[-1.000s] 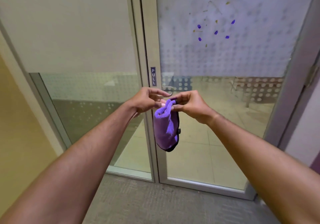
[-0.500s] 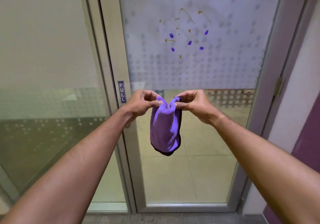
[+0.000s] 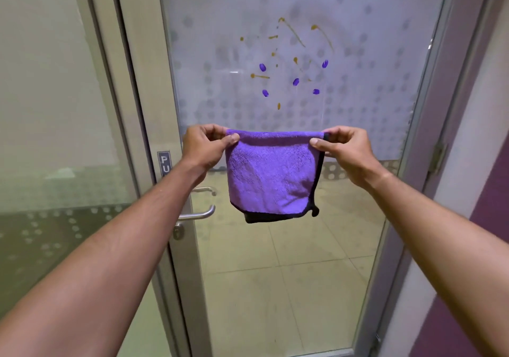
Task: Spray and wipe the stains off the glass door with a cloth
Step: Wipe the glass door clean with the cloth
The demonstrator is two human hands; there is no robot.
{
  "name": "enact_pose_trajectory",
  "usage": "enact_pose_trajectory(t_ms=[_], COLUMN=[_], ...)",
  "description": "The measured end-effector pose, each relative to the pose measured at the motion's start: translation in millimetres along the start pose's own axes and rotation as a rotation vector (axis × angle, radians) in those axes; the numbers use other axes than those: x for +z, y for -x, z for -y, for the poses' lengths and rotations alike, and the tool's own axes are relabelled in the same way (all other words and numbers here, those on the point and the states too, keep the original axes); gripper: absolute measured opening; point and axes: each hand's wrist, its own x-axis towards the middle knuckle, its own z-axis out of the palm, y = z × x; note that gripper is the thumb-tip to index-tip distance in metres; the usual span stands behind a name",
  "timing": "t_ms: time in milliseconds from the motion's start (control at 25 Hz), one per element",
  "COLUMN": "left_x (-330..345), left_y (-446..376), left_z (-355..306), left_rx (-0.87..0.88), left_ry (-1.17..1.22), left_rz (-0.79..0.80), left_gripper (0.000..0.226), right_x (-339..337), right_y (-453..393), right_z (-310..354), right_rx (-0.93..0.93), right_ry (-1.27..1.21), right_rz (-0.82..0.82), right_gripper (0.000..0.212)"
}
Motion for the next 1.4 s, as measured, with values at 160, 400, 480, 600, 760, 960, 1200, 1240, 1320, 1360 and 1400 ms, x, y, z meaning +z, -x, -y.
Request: enact_pose_trajectory(t_ms=[160, 400, 480, 600, 760, 960, 1200, 1240, 1320, 1360, 1400], left_x=[22.0, 48.5, 55.3, 59.8, 55.8, 53.5, 41.7, 40.1, 39.7, 40.3, 40.7], left_y=[-38.6, -86.2, -103.8, -131.3, -166.1, -194.9, -228.0, -232.8, -240.0, -242.2, -243.8], left_z=[-2.5, -18.3, -30.6, -54.3, -83.9, -108.7, -114.2, -113.1, -110.3, -109.3, -108.7], left_rx=[0.036, 0.129, 0.160, 0.207, 0.290, 0.338, 0.359, 0.371, 0.398, 0.411, 0.422], left_ry=[0.012, -0.040, -0.049, -0.064, -0.088, -0.189, -0.320, -0.353, -0.398, -0.406, -0.409], left_rz=[-0.020, -0.105, -0.146, -0.215, -0.291, -0.325, -0.355, -0.354, -0.359, -0.363, -0.366], left_gripper=[0.013, 0.015, 0.017, 0.019, 0.021, 0.019, 0.018, 0.020, 0.026, 0.026, 0.025], right_x=[-7.3, -14.8, -16.9, -12.9, -2.3, 15.0, 35.1, 39.0, 44.6, 46.7, 49.1], right_y=[-34.0, -91.9, -117.8, -155.6, -198.4, -227.2, -249.0, -252.3, -257.5, -259.1, -260.4], right_z=[-5.7, -6.9, 0.0, 15.5, 38.1, 61.1, 75.7, 77.6, 79.8, 80.1, 79.6], right_rx=[-0.044, -0.140, -0.193, -0.270, -0.340, -0.389, -0.443, -0.459, -0.495, -0.519, -0.547], right_ry=[-0.007, 0.042, 0.061, 0.089, 0.094, 0.174, 0.309, 0.350, 0.436, 0.485, 0.537], right_rz=[-0.091, -0.183, -0.196, -0.223, -0.293, -0.386, -0.456, -0.467, -0.497, -0.526, -0.556], right_gripper=[0.014, 0.021, 0.015, 0.014, 0.018, 0.018, 0.020, 0.021, 0.024, 0.026, 0.029])
